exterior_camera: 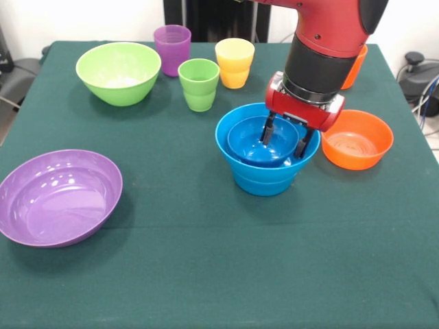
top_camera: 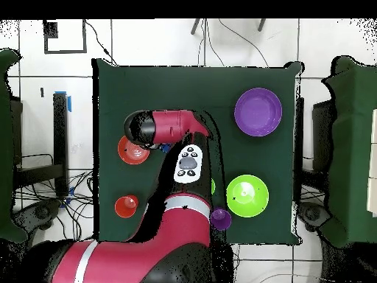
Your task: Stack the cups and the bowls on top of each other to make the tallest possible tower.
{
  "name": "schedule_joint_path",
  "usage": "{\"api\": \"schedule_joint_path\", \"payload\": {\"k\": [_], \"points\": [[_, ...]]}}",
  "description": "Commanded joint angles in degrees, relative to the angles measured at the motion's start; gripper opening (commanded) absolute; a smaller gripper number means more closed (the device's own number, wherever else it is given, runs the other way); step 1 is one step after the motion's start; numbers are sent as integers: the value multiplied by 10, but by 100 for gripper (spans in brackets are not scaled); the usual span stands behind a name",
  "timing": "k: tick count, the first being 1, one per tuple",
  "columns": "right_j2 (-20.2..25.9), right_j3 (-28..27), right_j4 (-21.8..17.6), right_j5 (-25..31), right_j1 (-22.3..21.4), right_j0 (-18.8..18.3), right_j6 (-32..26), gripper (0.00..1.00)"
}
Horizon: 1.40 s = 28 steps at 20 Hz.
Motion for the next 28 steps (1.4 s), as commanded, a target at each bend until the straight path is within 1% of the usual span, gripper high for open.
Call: {"api": "schedule_joint_path", "payload": {"k": [1,5,10,13,18,24,28], "points": [[35,-9,10,11,7,-3,46,100],[37,-4,11,23,-4,-6,39,100],[59,30,25,26,-46,-20,22,100],[59,42,31,56,-76,-21,15,100],[63,42,42,123,-117,-29,-8,100],[70,39,50,165,-138,-35,-20,100],[69,33,54,176,-141,-27,-6,100]]}}
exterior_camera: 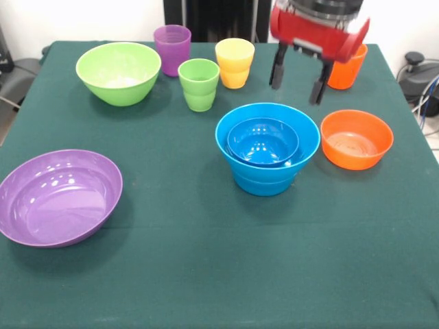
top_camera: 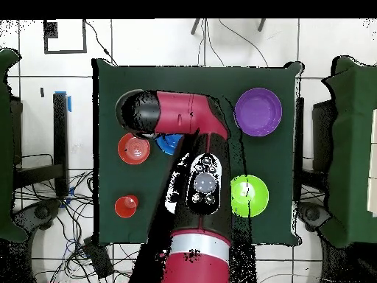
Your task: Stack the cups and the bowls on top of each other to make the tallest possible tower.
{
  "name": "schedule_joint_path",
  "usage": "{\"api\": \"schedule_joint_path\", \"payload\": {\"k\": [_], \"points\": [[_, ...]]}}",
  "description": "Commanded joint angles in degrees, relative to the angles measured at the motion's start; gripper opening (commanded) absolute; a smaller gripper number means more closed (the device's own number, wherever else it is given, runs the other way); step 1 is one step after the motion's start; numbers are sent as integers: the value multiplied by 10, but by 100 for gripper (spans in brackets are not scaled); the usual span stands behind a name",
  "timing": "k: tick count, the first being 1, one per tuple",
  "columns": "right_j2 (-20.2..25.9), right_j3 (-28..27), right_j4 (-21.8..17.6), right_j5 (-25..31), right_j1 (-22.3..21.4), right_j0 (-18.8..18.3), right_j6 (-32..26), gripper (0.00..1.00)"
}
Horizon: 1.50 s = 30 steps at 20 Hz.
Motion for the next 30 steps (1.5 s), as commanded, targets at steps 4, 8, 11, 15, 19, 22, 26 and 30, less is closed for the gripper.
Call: {"api": "schedule_joint_path", "payload": {"k": [4,8,11,15,19,22,26,30], "points": [[61,16,14,65,-1,8,14,100],[61,17,22,47,10,21,38,100],[58,11,27,31,24,33,55,100],[50,-9,28,0,56,49,77,100],[41,-19,36,-22,75,65,100,100],[34,-24,46,-18,77,75,112,100],[27,-29,57,-14,80,84,117,100],[20,-35,66,-11,84,92,118,100]]}}
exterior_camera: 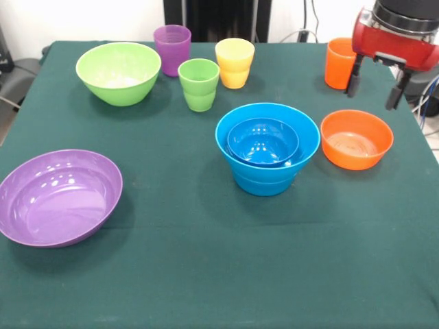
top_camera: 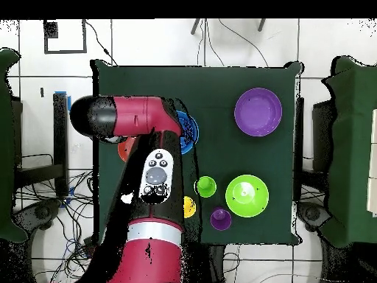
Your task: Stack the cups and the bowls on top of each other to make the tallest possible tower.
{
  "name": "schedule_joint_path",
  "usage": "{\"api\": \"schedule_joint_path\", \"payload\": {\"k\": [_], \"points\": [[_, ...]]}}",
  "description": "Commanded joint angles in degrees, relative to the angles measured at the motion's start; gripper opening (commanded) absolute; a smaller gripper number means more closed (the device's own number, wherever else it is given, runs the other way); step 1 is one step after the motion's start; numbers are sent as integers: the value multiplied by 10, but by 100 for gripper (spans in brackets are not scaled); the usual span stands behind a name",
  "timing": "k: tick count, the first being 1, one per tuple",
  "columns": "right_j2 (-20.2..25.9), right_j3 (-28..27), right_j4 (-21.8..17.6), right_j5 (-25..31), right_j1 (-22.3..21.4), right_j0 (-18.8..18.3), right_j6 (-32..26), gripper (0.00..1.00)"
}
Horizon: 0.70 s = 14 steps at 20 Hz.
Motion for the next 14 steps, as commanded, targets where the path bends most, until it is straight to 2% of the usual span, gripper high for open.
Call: {"api": "schedule_joint_path", "payload": {"k": [1,6,14], "points": [[20,-17,21,-14,39,13,119,100],[16,-27,32,-25,54,21,121,100],[7,-45,43,-82,108,33,128,100]]}}
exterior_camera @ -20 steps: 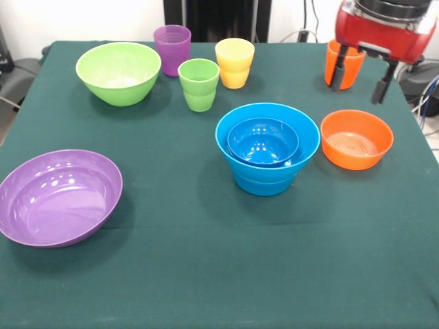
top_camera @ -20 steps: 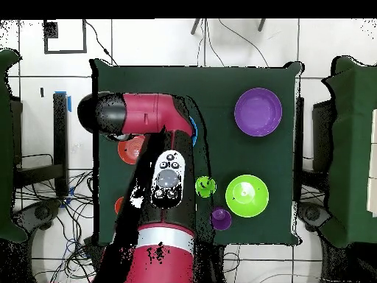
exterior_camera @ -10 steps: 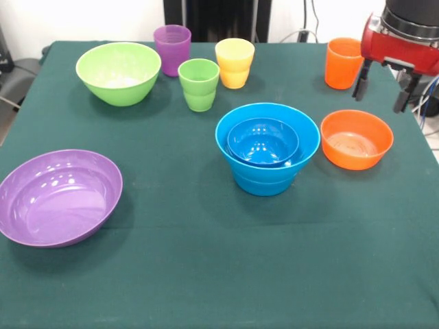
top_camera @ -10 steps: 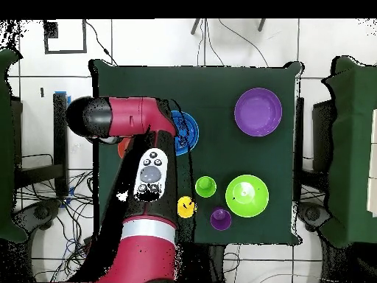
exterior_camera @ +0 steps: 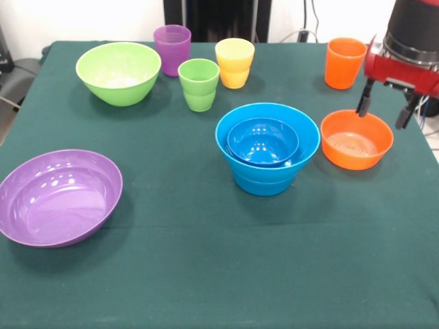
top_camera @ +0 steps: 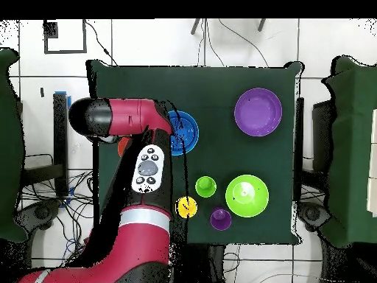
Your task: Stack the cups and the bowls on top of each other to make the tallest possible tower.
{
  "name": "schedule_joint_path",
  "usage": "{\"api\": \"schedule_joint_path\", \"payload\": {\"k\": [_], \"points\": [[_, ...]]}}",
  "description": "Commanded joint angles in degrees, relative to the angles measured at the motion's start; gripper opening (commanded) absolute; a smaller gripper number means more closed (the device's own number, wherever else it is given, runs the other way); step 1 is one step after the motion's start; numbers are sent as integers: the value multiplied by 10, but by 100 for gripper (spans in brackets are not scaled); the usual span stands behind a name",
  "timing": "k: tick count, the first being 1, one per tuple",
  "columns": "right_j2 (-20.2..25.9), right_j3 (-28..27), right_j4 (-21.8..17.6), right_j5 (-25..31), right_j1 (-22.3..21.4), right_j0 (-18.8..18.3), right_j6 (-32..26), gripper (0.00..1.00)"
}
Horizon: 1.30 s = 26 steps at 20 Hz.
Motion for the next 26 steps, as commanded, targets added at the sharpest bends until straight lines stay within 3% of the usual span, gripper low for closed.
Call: {"api": "schedule_joint_path", "payload": {"k": [1,9,26], "points": [[16,-23,10,-71,62,16,129,100],[2,-30,26,-113,95,31,137,100],[-15,-35,92,-98,119,64,150,100]]}}
